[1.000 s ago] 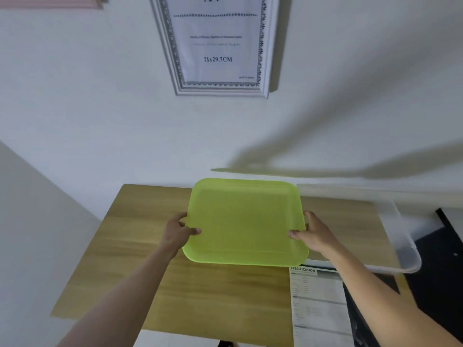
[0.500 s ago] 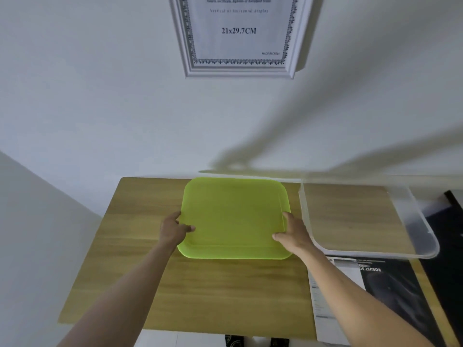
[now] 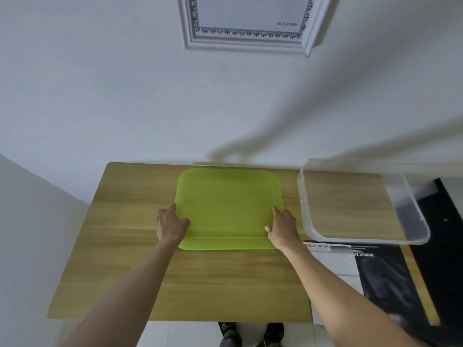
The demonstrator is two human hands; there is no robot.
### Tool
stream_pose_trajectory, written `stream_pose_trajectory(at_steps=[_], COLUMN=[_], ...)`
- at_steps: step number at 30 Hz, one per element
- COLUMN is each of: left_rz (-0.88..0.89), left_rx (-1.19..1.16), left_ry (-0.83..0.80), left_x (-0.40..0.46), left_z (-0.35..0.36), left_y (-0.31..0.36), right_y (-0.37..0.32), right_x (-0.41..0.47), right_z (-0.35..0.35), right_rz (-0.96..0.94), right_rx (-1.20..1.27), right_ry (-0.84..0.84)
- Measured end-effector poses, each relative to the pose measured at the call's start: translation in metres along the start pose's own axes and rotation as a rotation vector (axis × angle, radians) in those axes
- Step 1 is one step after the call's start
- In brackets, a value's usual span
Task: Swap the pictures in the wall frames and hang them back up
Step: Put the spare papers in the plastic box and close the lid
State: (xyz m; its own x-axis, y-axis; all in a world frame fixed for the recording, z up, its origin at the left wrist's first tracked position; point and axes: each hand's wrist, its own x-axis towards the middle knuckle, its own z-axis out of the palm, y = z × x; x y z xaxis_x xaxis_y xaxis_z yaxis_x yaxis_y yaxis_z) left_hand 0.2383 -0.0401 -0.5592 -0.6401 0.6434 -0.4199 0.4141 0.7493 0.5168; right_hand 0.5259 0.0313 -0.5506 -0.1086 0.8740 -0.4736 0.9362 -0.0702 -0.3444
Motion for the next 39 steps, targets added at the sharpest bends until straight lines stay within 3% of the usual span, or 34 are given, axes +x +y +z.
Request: stream_pose_trajectory(at_steps=[6, 10, 15, 19, 24, 27, 32, 39], left_rz=[0.132, 0.310, 0.450, 0.412, 0.160, 0.027, -0.059, -0.137], left_rx=[-0.064, -0.097, -0.199, -0.171, 0.090, 0.162, 0.231, 0.251], left_ry=[0.218, 0.204, 0.123, 0.045, -0.161, -0.221, -0.202, -0.101], left_x=[-0.040, -0.079, -0.133, -0.179, -0.231, -0.258, -0.294, -0.313], left_z=[0.024, 0.059, 0.102, 0.142, 0.186, 0.211, 0.251, 0.271], left_y=[0.035, 0.064, 0.103, 0.120, 0.134, 0.138, 0.148, 0.158], right_y=[0.012, 0.043, 0.104, 0.167, 0.259, 0.310, 0.357, 0.351], right_x=[-0.015, -0.028, -0.047, -0.064, -0.083, -0.092, -0.094, -0.096], right_z=[-0.016, -0.033, -0.060, -0.081, -0.101, -0.105, -0.107, -0.103], right_rz=[-0.294, -0.485, -0.550, -0.473, -0.311, -0.155, 0.096, 0.221], right_rx=[-0.153, -0.103, 0.166, 0.200, -0.133, -0.117, -0.163, -0.104], right_ry=[0.216, 0.328, 0.283, 0.248, 0.213, 0.223, 0.082, 0.048])
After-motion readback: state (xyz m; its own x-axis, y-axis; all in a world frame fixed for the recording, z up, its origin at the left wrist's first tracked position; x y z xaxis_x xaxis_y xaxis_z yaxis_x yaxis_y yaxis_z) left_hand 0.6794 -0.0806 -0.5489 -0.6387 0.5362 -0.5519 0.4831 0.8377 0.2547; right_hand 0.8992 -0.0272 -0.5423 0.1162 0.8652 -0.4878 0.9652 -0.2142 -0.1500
